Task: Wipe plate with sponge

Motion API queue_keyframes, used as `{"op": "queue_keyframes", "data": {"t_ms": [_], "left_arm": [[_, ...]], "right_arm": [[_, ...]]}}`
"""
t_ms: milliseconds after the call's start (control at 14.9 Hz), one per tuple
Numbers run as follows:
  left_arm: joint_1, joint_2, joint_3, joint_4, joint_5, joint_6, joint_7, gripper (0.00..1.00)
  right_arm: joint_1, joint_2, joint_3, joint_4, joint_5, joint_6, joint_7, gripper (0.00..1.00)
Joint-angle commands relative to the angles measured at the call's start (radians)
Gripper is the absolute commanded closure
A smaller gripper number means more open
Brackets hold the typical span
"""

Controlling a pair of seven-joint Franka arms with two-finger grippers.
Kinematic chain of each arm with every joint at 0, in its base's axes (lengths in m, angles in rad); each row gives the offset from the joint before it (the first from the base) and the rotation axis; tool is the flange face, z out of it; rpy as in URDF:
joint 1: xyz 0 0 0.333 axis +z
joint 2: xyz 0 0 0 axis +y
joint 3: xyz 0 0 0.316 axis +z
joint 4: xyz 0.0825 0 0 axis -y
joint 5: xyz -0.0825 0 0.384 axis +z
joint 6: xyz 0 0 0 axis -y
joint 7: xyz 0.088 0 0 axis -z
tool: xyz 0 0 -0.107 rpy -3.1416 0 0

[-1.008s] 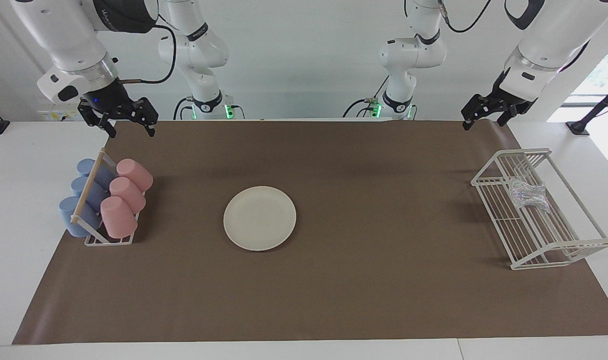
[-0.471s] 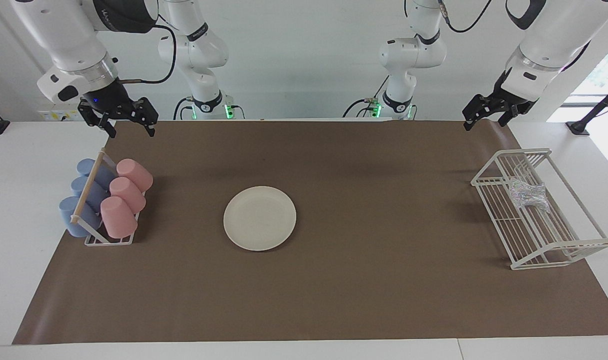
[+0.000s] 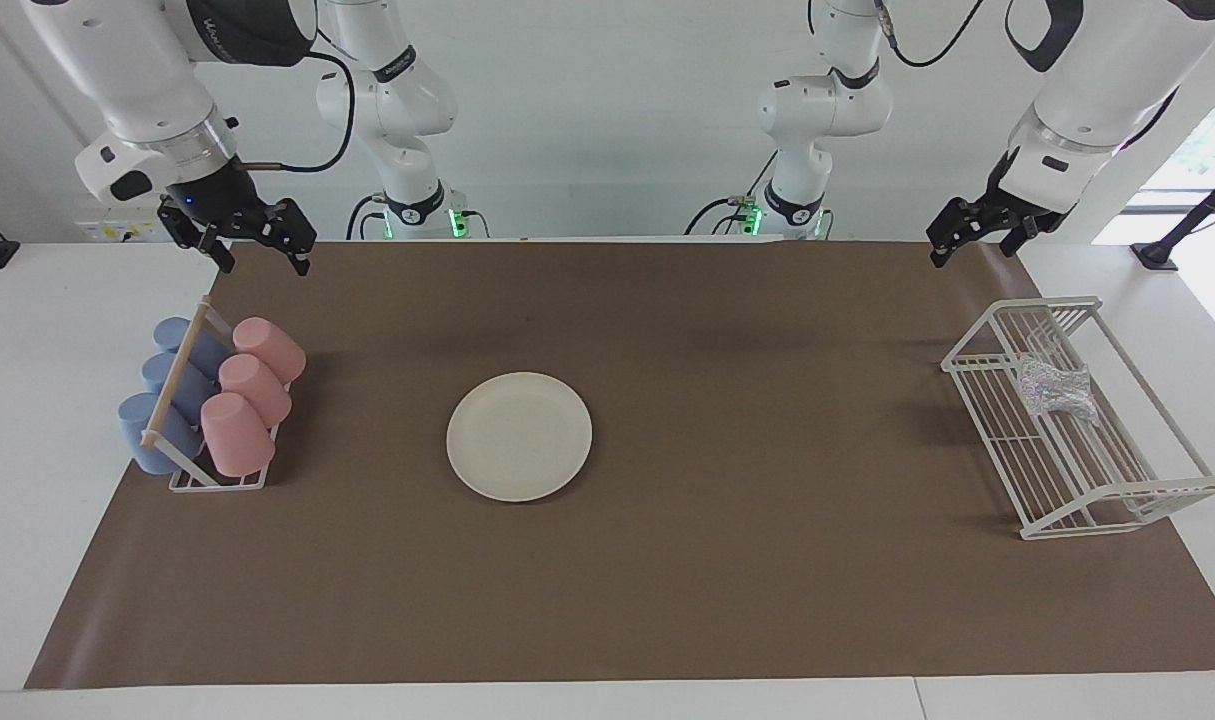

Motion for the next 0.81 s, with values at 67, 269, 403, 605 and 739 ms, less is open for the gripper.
{"op": "queue_keyframes", "data": {"t_ms": [67, 269, 403, 605, 739], "left_arm": [[-0.088, 0.014, -0.002, -0.065, 0.155, 0.043, -0.150, 0.00], [-0.123, 0.070, -0.002, -0.062, 0.273, 0.043, -0.161, 0.00], [-0.146, 0.129, -0.002, -0.054, 0.379, 0.045, -0.161, 0.00], [-0.157, 0.200, -0.002, -0.054, 0.526, 0.048, -0.161, 0.00], [-0.153, 0.223, -0.002, -0.066, 0.606, 0.065, -0.161, 0.00]], "right_arm": [[0.000, -0.003, 0.014, 0.001, -0.013, -0.030, 0.167, 0.00], [0.017, -0.003, 0.020, 0.001, -0.003, -0.042, 0.306, 0.00], [0.034, -0.003, 0.022, 0.002, 0.001, -0.048, 0.405, 0.00], [0.051, -0.005, 0.026, 0.004, 0.017, -0.082, 0.573, 0.00], [0.051, -0.008, 0.052, 0.002, 0.023, -0.093, 0.696, 0.00]]}}
